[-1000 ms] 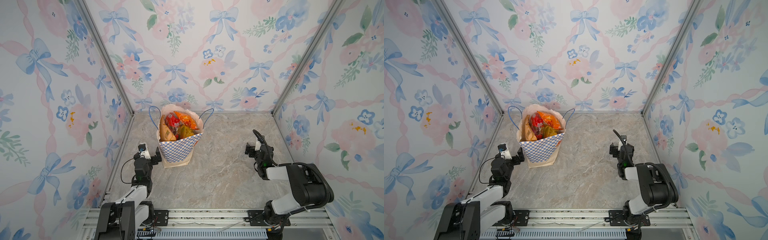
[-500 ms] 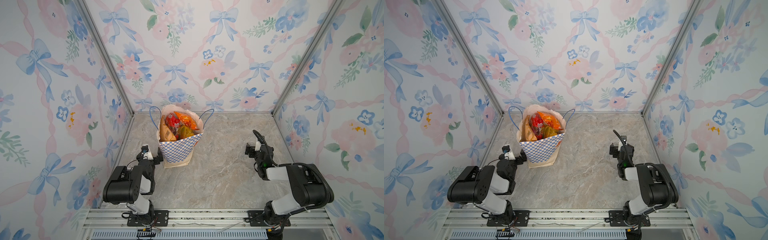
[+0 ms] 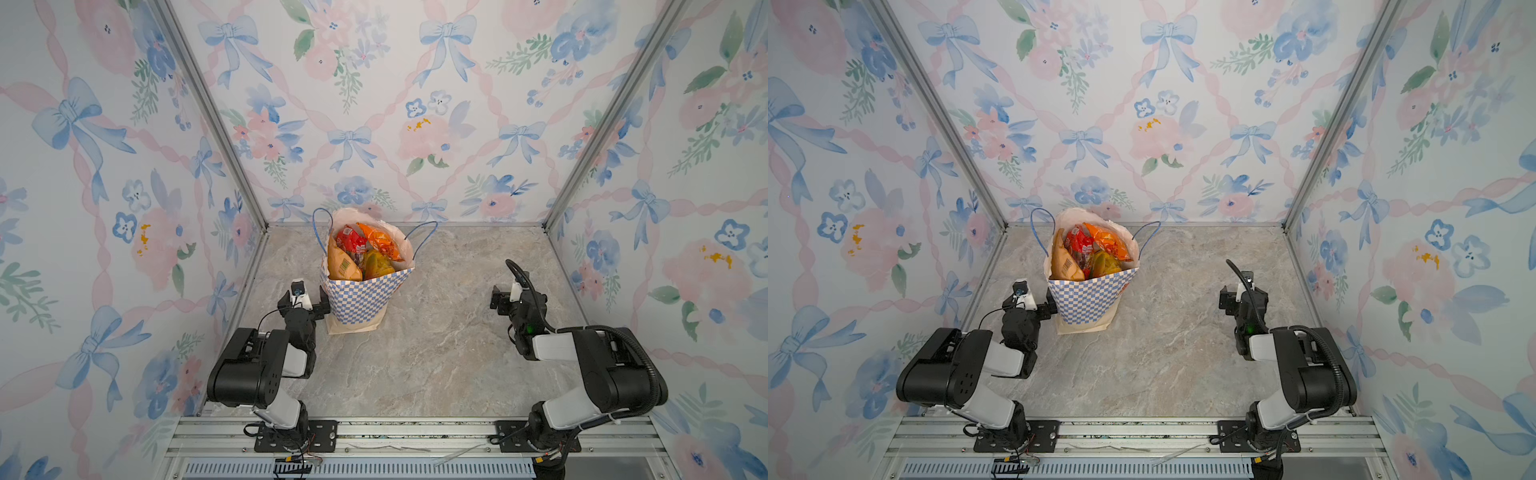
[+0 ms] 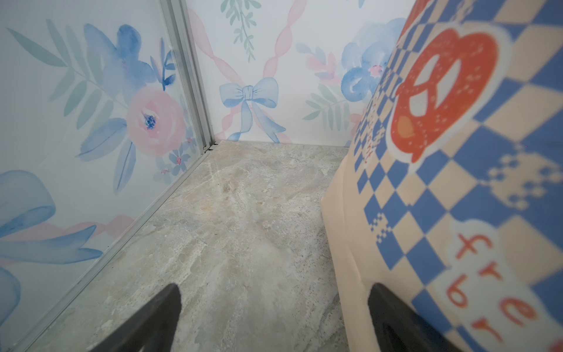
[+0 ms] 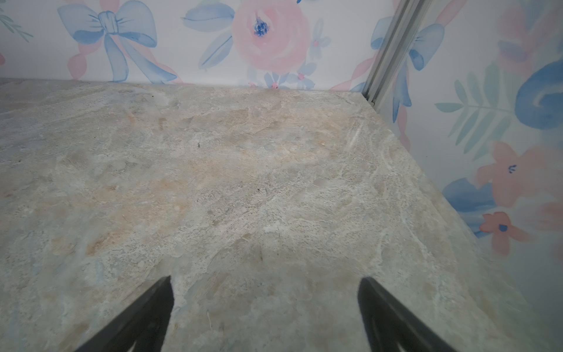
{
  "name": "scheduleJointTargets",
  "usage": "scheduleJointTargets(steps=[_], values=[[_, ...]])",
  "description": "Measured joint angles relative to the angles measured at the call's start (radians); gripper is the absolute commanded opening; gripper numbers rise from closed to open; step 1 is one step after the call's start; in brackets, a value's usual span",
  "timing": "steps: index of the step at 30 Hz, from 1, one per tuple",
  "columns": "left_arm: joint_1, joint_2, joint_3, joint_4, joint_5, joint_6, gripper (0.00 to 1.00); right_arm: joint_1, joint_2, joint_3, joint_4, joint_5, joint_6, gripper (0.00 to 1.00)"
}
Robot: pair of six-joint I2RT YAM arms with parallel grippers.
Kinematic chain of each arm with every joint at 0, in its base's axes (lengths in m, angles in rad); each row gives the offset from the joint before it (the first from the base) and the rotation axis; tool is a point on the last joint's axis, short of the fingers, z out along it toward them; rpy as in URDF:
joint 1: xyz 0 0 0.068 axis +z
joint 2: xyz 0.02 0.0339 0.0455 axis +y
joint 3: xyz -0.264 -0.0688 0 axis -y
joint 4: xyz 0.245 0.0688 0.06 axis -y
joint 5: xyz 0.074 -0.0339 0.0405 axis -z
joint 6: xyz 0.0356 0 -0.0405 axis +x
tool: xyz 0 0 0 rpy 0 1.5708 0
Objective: Place the snacks into the paper bag
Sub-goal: Reset both arms
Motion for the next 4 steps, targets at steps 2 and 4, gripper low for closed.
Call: scheduleJointTargets(steps=[2, 4], values=[[0.007, 0.000, 0.005, -0.011, 0.010, 0.001, 0.98, 0.000, 0.000, 0.000, 0.000, 0.000, 0.000, 0.97], [0.018, 0.000, 0.008, -0.025, 0.020, 0.001, 0.98, 0.000, 0.000, 0.000, 0.000, 0.000, 0.000, 0.97]])
